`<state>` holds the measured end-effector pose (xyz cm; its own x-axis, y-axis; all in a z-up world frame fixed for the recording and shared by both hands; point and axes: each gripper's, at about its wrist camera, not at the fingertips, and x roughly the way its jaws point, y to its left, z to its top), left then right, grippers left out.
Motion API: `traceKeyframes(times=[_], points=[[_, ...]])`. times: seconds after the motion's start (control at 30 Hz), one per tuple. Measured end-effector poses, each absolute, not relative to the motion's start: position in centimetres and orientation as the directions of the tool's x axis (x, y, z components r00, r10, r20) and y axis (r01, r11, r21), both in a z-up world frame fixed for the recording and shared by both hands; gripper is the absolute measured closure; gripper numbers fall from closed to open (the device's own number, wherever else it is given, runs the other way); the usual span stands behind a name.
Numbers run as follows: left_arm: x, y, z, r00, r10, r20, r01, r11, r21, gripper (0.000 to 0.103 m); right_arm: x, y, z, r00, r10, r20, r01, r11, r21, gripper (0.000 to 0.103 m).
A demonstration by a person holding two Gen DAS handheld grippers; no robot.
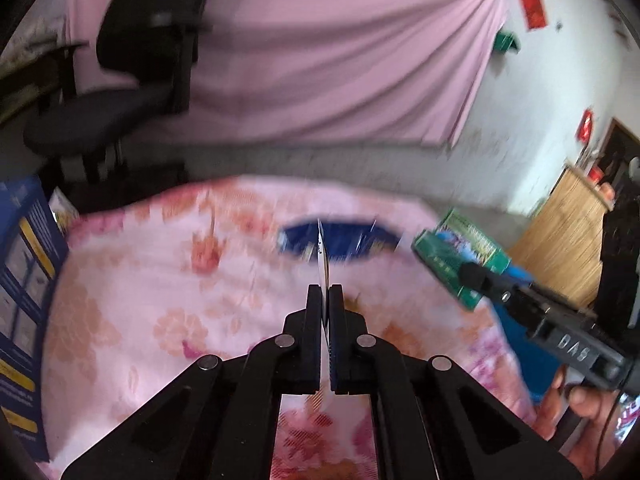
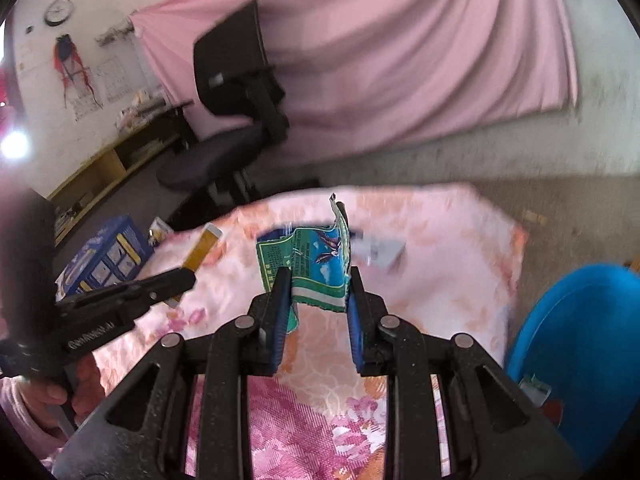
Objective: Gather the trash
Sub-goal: 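Carry the green packet and yellow stick over the blue basin and release both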
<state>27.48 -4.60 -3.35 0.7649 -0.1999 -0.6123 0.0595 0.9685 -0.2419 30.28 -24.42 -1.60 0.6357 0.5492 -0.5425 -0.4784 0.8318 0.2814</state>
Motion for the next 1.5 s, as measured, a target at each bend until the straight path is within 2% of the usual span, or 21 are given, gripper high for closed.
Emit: traceKeyframes(times=[0.27,0.43,0.63,0.7,0.87,1.07,1.23,1.5], points=[[24.9,-7.4,2.8,0.915,-0.196,-0.351,0.151,0.977,-0.153,0.102,26.3,-26.2,3.1,0.836,0.477,-0.271,-0.45,0.879,0.159,0.048],[23.7,-9.8,5.5,0.939,-0.256,-0.23,0.236,0.965,-0.112,0.102,23.2,-28.4,5.5,0.931,0.356,-0.081,-0.349,0.933,0.093,0.048],[23.2,-12.7,8.4,0.906,-0.395,-0.148,0.391,0.918,-0.062,0.102,19.8,-31.5,7.6,0.973,0.213,0.084,-0.218,0.974,0.058,0.048],[23.2,-13.9,8.9,0.897,-0.421,-0.136,0.418,0.907,-0.046,0.102,19.1,-32.2,8.0,0.979,0.175,0.105,-0.182,0.982,0.058,0.047],[22.9,-17.7,9.2,0.865,-0.479,-0.148,0.48,0.877,-0.032,0.102,18.8,-35.2,7.8,0.995,0.08,0.056,-0.086,0.991,0.102,0.047],[24.7,-22.5,8.2,0.784,-0.566,-0.257,0.568,0.82,-0.071,0.102,19.8,-38.9,6.8,0.996,-0.016,-0.085,0.031,0.984,0.174,0.047],[26.8,-25.4,7.7,0.725,-0.598,-0.342,0.597,0.793,-0.122,0.102,21.0,-41.5,5.0,0.976,-0.042,-0.216,0.092,0.97,0.225,0.047],[29.0,-28.8,5.9,0.625,-0.634,-0.456,0.621,0.758,-0.202,0.102,22.6,-44.2,2.8,0.945,-0.054,-0.323,0.15,0.949,0.279,0.047]])
